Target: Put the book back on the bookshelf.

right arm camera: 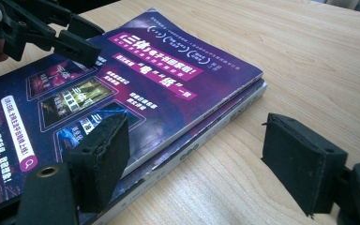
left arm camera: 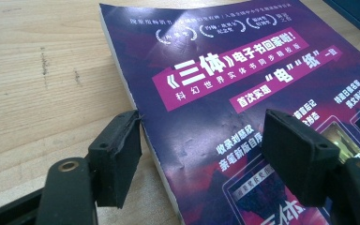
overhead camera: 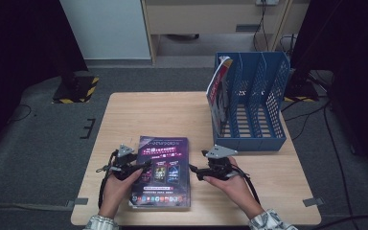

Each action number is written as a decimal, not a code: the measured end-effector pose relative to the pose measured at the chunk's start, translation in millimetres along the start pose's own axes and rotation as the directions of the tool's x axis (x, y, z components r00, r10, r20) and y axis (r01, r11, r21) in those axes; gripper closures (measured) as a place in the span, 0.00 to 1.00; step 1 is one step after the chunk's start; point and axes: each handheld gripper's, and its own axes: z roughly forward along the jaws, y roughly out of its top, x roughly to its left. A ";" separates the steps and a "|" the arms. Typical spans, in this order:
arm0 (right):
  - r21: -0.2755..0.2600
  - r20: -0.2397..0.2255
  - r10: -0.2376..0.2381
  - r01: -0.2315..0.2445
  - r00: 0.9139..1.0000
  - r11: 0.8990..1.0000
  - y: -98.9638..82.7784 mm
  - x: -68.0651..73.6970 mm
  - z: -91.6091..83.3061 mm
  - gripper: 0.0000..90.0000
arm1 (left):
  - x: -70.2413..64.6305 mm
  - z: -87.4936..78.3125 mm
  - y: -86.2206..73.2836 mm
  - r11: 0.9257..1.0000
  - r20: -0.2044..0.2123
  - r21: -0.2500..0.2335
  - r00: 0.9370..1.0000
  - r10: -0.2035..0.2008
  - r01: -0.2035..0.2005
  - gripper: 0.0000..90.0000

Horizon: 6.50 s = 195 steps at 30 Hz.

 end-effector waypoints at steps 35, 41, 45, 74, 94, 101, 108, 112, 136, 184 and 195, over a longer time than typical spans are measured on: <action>0.033 -0.016 -0.008 0.008 1.000 0.999 -3.0 4.0 6.5 0.23 | -12.5 -0.4 2.8 0.998 0.012 0.008 0.998 0.058 -0.058 0.41; 0.053 -0.017 0.006 -0.005 1.000 0.999 -5.3 1.8 10.4 0.21 | -23.6 3.0 4.3 0.995 0.010 0.019 0.995 0.101 -0.101 0.39; 0.081 -0.046 0.054 -0.050 0.997 0.995 -8.0 -1.5 16.4 0.21 | -23.1 3.5 2.9 0.996 0.013 0.010 0.996 0.090 -0.090 0.39; 0.151 -0.158 0.153 -0.129 0.976 0.980 -15.1 -11.7 45.1 0.11 | -24.6 4.6 1.0 0.996 0.015 0.000 0.996 0.092 -0.092 0.34; 0.159 -0.227 0.235 -0.202 0.945 0.967 -18.2 -15.0 58.0 0.09 | -25.0 4.9 0.8 0.996 0.014 -0.001 0.996 0.090 -0.090 0.33; 0.158 -0.243 0.230 -0.196 0.942 0.968 -17.7 -15.1 59.1 0.11 | -25.1 5.0 0.8 0.996 0.014 -0.001 0.996 0.090 -0.090 0.33; 0.094 -0.231 0.174 -0.156 0.957 0.983 -2.7 -10.6 48.9 0.18 | -24.5 4.7 0.4 0.996 0.014 -0.002 0.996 0.091 -0.091 0.33; 0.074 -0.257 0.151 -0.136 0.954 0.988 11.0 -5.9 46.5 0.18 | -24.1 4.3 0.1 0.996 0.013 -0.002 0.996 0.093 -0.093 0.32; 0.156 -0.232 0.180 -0.147 0.956 0.977 40.1 8.8 77.8 0.12 | -24.4 4.5 -0.6 0.996 0.011 -0.007 0.996 0.089 -0.089 0.31; 0.101 -0.152 0.243 -0.229 0.958 0.968 55.1 14.3 76.7 0.78 | -21.4 1.3 2.6 0.998 0.037 -0.002 0.997 0.066 -0.066 0.30; 0.021 -0.169 0.170 -0.169 0.971 0.985 68.9 14.5 65.1 0.86 | -18.1 -4.2 4.7 0.998 0.062 -0.047 0.998 0.033 -0.030 0.31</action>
